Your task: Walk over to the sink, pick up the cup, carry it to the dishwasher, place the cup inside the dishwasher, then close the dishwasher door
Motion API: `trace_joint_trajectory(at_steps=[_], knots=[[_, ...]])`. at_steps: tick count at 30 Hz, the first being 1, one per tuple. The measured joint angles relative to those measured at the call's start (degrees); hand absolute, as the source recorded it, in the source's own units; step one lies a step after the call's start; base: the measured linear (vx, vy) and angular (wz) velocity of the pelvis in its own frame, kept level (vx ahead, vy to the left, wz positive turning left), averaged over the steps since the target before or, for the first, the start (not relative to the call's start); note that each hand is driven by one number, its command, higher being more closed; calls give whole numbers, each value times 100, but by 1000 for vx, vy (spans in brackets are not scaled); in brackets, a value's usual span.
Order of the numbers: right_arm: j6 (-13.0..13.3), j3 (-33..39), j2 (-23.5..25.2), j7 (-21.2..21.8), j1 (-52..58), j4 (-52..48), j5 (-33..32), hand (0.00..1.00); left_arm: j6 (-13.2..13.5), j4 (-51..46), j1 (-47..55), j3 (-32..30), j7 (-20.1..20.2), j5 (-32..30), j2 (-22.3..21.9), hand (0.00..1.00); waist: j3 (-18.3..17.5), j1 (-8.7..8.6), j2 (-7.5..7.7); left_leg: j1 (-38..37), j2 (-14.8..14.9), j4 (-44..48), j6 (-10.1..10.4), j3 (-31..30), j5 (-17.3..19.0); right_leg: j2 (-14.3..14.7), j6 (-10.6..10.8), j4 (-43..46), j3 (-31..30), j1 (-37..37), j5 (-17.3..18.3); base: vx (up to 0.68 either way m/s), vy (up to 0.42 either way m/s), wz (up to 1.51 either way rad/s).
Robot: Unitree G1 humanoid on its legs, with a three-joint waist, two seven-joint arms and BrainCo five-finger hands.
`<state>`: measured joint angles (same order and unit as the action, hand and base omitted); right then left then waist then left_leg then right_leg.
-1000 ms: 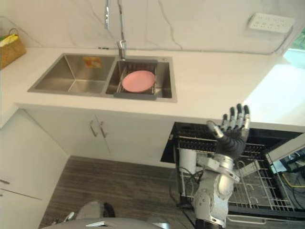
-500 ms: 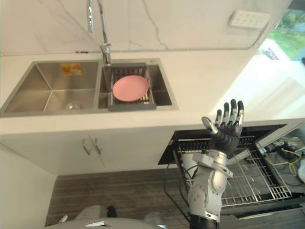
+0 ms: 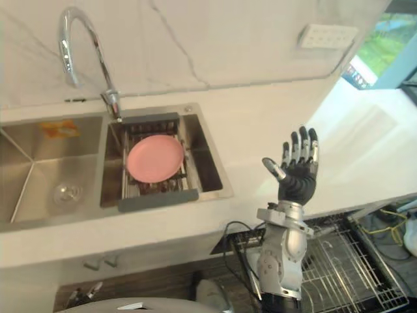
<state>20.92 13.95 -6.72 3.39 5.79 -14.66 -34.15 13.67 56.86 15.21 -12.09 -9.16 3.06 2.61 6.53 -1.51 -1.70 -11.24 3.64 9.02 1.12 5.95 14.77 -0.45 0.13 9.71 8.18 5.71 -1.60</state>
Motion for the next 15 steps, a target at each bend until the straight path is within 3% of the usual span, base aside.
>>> trace_joint_trajectory(at_steps=[1, 2, 12, 15], knots=[[-1, 29, -3, 32, -1, 0, -37, 0, 2, -5, 1, 0, -5, -6, 8, 0, -28, 1, -16, -21, -7, 2, -14, 12, -34, 8, 14, -97, -1, -80, -32, 79, -14, 15], [-145, -40, -41, 389, -159, 478, -30, 0, -16, 26, -59, -13, -59, -94, 153, 0, 93, 192, 267, -143, -100, -420, -15, -135, -88, 38, 105, -1444, -80, -582, -869, 0, 0, 0], [-154, -30, -43, 402, -159, 448, -5, 0, -22, 8, -62, -29, -62, -116, 187, 0, 98, 227, 272, -125, -102, -431, -4, -139, -82, -17, 133, -1477, 51, -617, -849, -25, 30, 5], [-254, -22, -55, 407, -162, 435, 329, 0, -23, 5, -59, -31, -103, -244, 192, 0, 97, 292, 278, -63, -96, -429, 18, -132, -69, -27, 133, -1478, 86, -572, -837, -36, 14, 5]])
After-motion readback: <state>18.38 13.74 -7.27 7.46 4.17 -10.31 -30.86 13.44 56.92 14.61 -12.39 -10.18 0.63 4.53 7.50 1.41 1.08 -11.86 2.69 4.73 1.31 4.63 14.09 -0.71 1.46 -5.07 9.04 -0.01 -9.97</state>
